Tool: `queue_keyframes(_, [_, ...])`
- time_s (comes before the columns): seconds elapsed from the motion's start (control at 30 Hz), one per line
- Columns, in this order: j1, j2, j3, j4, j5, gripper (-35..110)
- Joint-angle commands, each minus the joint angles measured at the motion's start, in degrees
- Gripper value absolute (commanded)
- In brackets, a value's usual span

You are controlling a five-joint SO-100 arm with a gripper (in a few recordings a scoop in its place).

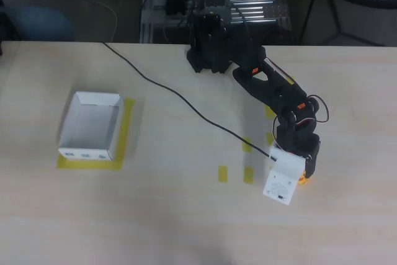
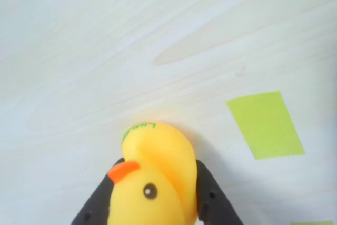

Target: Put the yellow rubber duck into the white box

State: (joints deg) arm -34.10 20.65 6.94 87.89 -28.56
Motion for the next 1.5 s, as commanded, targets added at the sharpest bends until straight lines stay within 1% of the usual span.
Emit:
queue_keyframes(0.0, [3.69, 16.7, -6.33, 3.16, 2.99, 0])
queue_keyframes(0.17, [11.69, 34.89, -1.23, 4.13, 6.68, 0])
queue_keyframes(0.27, [17.67, 45.44, 3.52, 4.57, 7.03, 0])
queue_keyframes(0.53, [39.11, 71.46, 27.33, 2.81, 7.03, 0])
queue_keyframes(0.6, [44.91, 75.06, 31.03, 2.9, 7.03, 0])
queue_keyframes(0.73, [56.69, 76.11, 33.4, 4.48, 6.59, 0])
queue_keyframes(0.83, [64.95, 75.23, 38.23, 4.66, 3.78, 0])
queue_keyframes(0.93, [72.07, 73.83, 45.35, 0.44, 1.41, 0])
queue_keyframes(1.07, [78.31, 73.74, 59.24, -12.39, -1.67, 0])
queue_keyframes(1.23, [81.56, 71.81, 77.26, -28.65, -7.56, 0])
queue_keyframes(1.47, [84.9, 68.64, 87.63, -38.94, -14.24, 0])
